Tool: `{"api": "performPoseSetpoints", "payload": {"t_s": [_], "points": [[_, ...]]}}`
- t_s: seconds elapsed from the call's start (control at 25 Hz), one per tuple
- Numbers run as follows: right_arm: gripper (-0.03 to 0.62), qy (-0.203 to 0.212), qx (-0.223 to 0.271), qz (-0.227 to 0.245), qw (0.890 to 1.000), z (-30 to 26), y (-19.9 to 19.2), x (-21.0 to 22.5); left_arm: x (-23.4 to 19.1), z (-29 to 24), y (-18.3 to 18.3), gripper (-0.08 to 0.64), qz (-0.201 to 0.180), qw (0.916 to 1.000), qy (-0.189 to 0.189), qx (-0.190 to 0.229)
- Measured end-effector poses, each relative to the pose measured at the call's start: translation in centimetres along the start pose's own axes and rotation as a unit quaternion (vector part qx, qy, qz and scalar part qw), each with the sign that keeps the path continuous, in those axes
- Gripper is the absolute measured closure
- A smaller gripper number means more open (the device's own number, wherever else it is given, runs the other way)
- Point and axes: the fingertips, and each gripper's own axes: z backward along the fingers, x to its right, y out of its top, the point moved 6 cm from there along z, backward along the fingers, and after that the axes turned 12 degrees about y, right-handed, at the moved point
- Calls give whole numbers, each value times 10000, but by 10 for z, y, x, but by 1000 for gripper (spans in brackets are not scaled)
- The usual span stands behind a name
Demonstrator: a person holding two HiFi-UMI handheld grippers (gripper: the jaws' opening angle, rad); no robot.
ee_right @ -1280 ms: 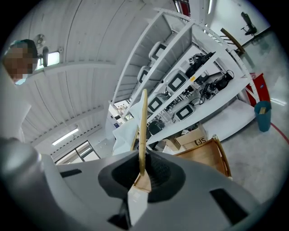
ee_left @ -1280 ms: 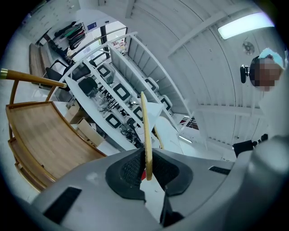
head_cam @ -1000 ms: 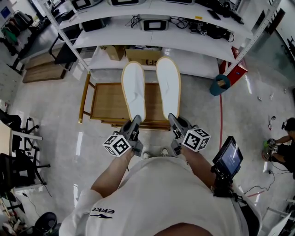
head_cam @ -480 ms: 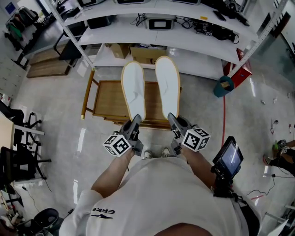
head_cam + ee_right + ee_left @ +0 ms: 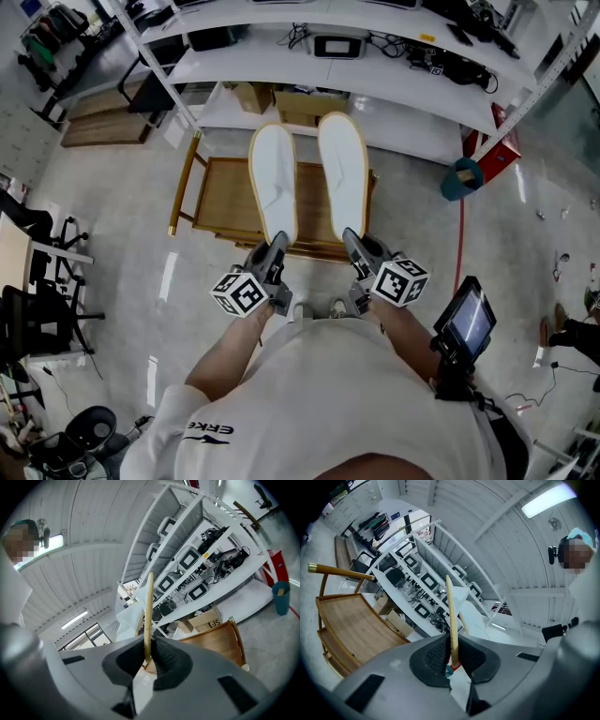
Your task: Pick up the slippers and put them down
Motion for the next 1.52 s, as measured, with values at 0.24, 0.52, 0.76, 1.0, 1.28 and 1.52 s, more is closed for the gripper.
{"api": "performPoseSetpoints", "payload": {"t_s": [0.24,0.52,0.76,1.0,1.28,1.52], "points": [[560,24,-43,-4,10000,-2,3,3,1,-4,-3,528,-149,9999,47,-61],[560,15,-92,-37,10000,-2,3,7,3,-8,-4,528,-63,10000,-40,-29],[560,113,-161,-111,9997,1,6,17,7,-13,-10,528,-45,9999,101,18],[560,344,-307,-256,9986,-4,0,20,6,-2,-13,528,-17,9991,393,157],[560,580,-546,-434,9959,-25,-17,19,-13,17,-10,528,98,9966,755,326],[560,642,-650,-447,9948,-67,-28,12,-43,22,14,528,198,9951,858,439]]}}
